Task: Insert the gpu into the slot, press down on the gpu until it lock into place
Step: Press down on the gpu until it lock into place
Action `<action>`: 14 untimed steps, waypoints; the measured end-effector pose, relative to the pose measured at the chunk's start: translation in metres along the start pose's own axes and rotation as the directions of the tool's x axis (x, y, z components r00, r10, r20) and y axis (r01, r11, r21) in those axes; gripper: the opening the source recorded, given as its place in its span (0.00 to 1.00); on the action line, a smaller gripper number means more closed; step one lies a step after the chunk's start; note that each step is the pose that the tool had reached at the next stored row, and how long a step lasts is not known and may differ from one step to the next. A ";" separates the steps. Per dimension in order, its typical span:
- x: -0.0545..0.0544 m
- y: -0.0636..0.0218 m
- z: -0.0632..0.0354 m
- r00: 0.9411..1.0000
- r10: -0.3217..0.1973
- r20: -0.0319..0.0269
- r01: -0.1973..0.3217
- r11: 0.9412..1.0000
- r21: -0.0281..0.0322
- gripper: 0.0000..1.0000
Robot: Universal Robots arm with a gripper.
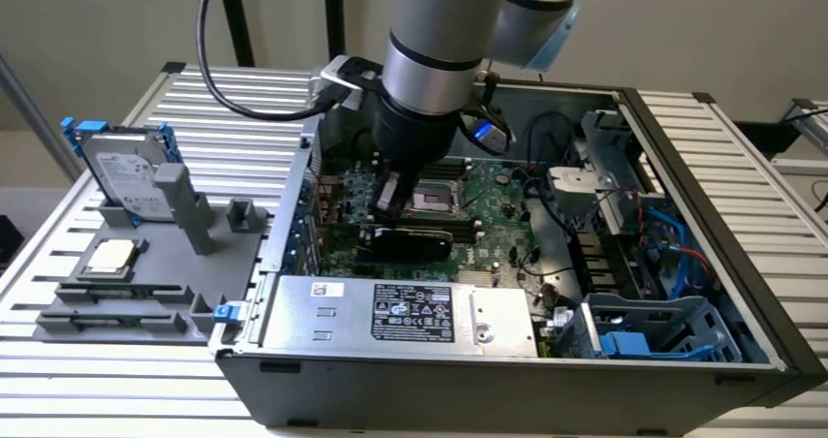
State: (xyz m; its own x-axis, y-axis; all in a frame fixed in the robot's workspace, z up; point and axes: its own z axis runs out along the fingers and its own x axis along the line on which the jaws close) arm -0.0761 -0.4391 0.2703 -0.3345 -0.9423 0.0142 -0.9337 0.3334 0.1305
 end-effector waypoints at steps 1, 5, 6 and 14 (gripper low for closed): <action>0.000 0.0006 0.0004 1.000 -0.001 0.002 0.001 1.000 0.007 0.11; 0.001 0.0027 0.0025 1.000 -0.002 0.008 0.002 1.000 0.023 0.11; 0.001 0.0036 0.0029 1.000 -0.002 0.009 0.002 1.000 0.024 0.11; 0.002 0.0082 0.0001 1.000 -0.003 0.013 0.002 1.000 0.031 0.11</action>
State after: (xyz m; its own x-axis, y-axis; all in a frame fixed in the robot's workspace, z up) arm -0.0847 -0.4387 0.2713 -0.3337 -0.9427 0.0009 -0.9379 0.3321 0.1002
